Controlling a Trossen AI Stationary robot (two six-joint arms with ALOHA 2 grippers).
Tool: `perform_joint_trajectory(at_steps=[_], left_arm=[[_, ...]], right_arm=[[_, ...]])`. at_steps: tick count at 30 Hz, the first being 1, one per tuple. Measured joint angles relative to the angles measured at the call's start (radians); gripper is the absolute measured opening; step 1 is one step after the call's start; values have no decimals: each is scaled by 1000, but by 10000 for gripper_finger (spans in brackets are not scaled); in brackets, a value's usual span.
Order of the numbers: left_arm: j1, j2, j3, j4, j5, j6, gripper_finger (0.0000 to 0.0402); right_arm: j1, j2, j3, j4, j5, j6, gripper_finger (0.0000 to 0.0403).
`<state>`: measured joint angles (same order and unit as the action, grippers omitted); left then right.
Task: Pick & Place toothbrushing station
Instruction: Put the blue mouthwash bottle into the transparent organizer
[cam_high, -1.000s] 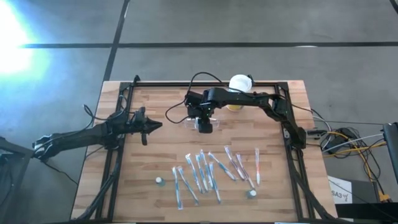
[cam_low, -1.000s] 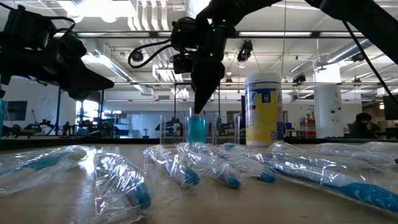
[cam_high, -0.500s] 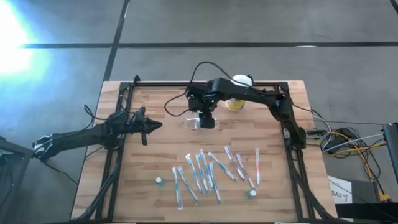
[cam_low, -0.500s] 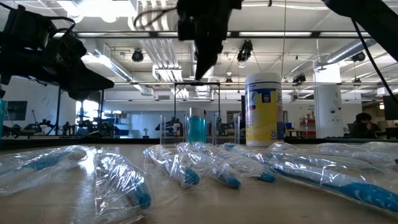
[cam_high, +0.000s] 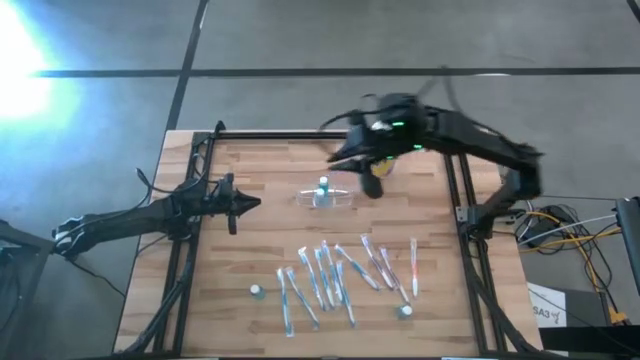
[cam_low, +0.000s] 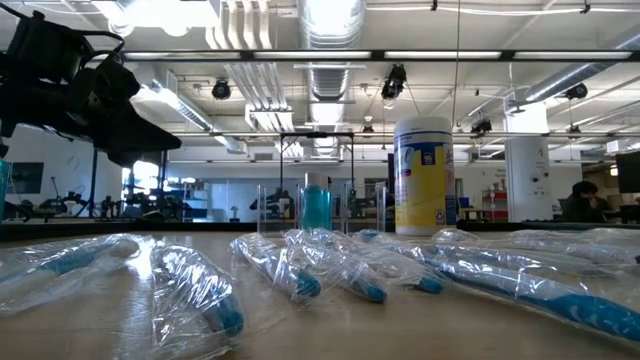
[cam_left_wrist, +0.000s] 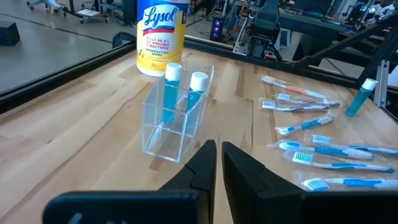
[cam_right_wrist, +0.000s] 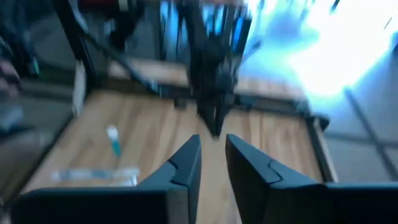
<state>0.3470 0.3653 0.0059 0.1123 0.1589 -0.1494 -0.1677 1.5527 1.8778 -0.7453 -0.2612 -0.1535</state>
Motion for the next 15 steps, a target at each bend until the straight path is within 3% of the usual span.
perform_joint_trajectory(at_steps=[7,15], left_arm=[[0,-2,0,18,0,0,30],[0,-2,0,64,0,-14,30]], right_arm=[[1,-362,-376,260,-1,103,12],[54,-711,-843,529,74,224,8]])
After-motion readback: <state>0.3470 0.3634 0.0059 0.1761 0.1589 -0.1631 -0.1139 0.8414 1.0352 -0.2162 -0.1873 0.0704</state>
